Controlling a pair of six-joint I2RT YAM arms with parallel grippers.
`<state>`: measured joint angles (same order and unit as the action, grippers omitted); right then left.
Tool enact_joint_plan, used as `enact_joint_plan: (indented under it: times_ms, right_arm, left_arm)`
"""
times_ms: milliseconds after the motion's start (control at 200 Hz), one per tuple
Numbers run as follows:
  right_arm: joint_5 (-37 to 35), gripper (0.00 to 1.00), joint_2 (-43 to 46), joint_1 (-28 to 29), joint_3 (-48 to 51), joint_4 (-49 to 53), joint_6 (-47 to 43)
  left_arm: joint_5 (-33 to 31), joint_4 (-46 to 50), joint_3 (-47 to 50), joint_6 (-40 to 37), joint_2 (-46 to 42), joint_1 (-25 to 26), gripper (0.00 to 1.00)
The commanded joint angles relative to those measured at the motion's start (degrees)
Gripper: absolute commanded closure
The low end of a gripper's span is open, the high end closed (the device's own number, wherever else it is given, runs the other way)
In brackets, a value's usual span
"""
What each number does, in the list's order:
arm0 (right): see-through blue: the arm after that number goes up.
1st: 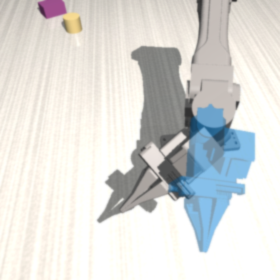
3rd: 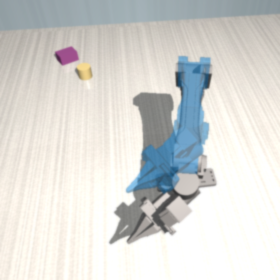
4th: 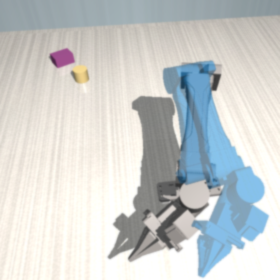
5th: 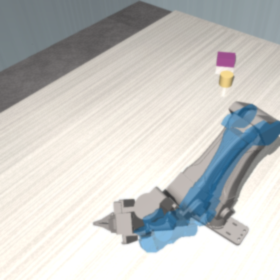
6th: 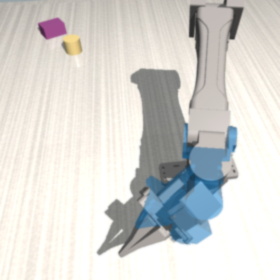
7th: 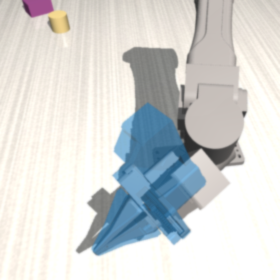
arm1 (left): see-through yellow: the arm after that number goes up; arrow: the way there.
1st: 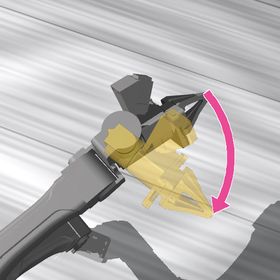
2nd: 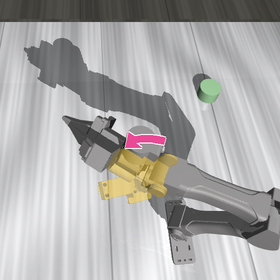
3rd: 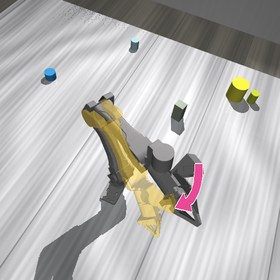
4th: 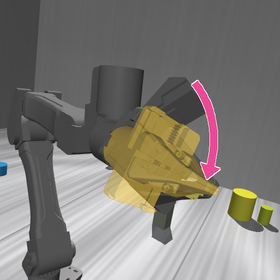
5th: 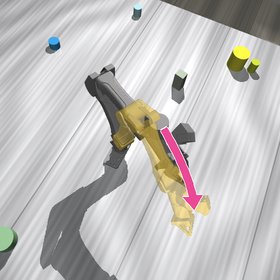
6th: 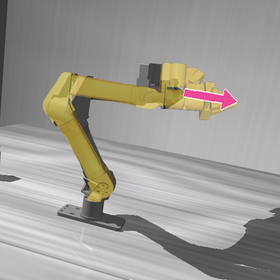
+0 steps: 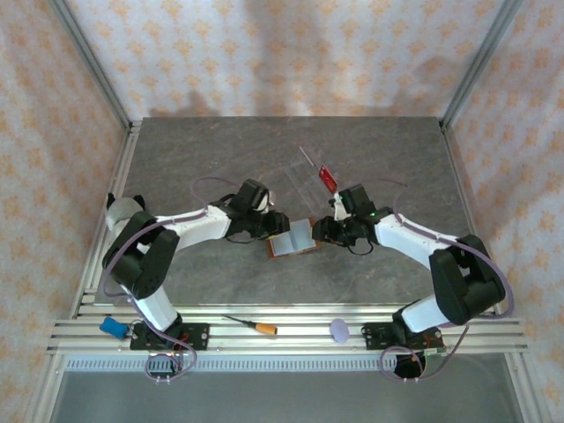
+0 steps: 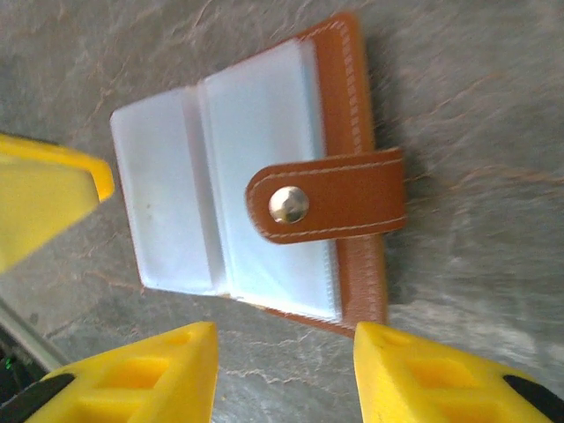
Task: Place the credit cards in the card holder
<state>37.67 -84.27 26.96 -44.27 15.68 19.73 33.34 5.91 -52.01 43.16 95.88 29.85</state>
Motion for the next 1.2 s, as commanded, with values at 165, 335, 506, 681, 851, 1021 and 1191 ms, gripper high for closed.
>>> enact_joint_plan:
  times_ms: [165, 335, 506, 681, 851, 1021, 1191]
  right_arm:
    - [0.5, 0.62, -3.3, 2.1, -3.6, -1.7, 1.0]
    - [-1.5, 0.58, -6.6, 2.7, -4.5, -2.1, 0.0]
    - [-3.4, 0.59, -9.5, 3.7, -4.9, -2.9, -0.2]
    - [-2.9, 0.59, -10.4, 4.5, -5.3, -3.3, 0.2]
    - [0.1, 0.58, -11.6, 5.0, -6.1, -5.7, 2.2]
    - [1.0, 0.58, -13.6, 6.7, -7.8, -7.0, 3.3]
    - [3.1, 0.58, -13.1, 7.4, -8.2, -9.5, 5.2]
  left_arm:
    - [-3.2, 2.0, 4.2, -3.5, -3.7, -2.6, 0.61]
    - [-2.6, 0.5, 5.2, -3.6, -2.7, -2.6, 0.62]
    - [-2.7, -0.7, 6.0, -3.6, -2.8, -2.7, 0.62]
    - [-2.3, -1.8, 6.8, -3.1, -3.1, -2.7, 0.62]
    - [-1.5, -3.2, 7.1, -2.4, -2.3, -2.7, 0.62]
    - [-0.6, -4.5, 7.3, -1.8, -2.0, -2.7, 0.62]
    - [-0.7, -4.8, 7.8, -1.8, -3.5, -3.1, 0.62]
